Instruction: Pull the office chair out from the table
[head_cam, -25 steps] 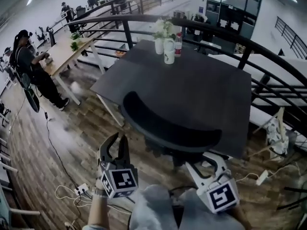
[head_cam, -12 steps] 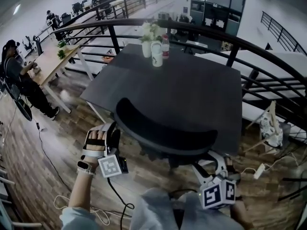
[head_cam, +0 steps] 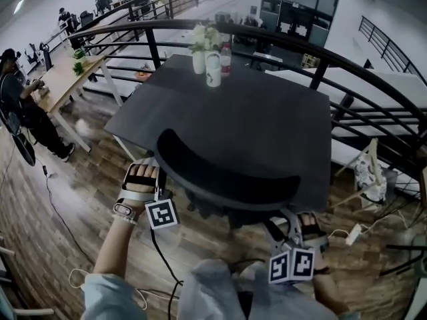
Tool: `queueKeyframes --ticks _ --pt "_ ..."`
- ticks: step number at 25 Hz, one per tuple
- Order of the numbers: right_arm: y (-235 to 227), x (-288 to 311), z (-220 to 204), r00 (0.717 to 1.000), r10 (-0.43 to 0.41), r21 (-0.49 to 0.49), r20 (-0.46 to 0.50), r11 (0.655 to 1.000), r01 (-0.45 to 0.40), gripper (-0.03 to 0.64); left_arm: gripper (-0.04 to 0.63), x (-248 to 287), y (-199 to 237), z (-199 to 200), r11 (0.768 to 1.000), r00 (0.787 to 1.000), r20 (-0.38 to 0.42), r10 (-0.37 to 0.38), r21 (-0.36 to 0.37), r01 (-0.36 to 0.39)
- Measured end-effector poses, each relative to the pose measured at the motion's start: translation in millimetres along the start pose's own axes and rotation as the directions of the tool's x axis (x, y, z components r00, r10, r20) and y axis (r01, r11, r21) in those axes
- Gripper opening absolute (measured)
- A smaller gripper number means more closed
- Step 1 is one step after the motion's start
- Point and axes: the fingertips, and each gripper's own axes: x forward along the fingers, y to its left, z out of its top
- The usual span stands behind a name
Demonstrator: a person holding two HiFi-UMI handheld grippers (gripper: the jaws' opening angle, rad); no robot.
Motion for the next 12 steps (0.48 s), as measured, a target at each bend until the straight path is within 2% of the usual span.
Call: queueKeyframes --ticks 2,3,7,12 --pt "-3.4 0.8 -1.3 0.999 -0.035 -0.035 -0.016 0.999 0.035 0.186 0.210 0.4 -1.5 -0.2 1.000 1.000 -0.015 0.004 0.002 -0.004" --pt "-4.2 0.9 -2.2 0.999 -0.048 -0.046 -0.023 0.998 0.047 0.182 0.209 0.1 -2.5 0.2 1.000 1.000 -0.015 0.002 -0.001 -0.002" --pt "-4.0 1.3 -3.7 0.995 -0.086 -0.077 -0.044 0.994 0.083 0.183 0.209 -0.8 -2.5 1.7 1.000 1.000 -0.013 0.004 -0.020 -0.005" --pt "0.6 1.7 -8.6 0.986 -0.126 -0.196 -0.112 0.975 0.102 0.201 0.208 -5.1 -4.6 1.0 0.999 1.000 -0.018 0.015 -0.038 -0.015"
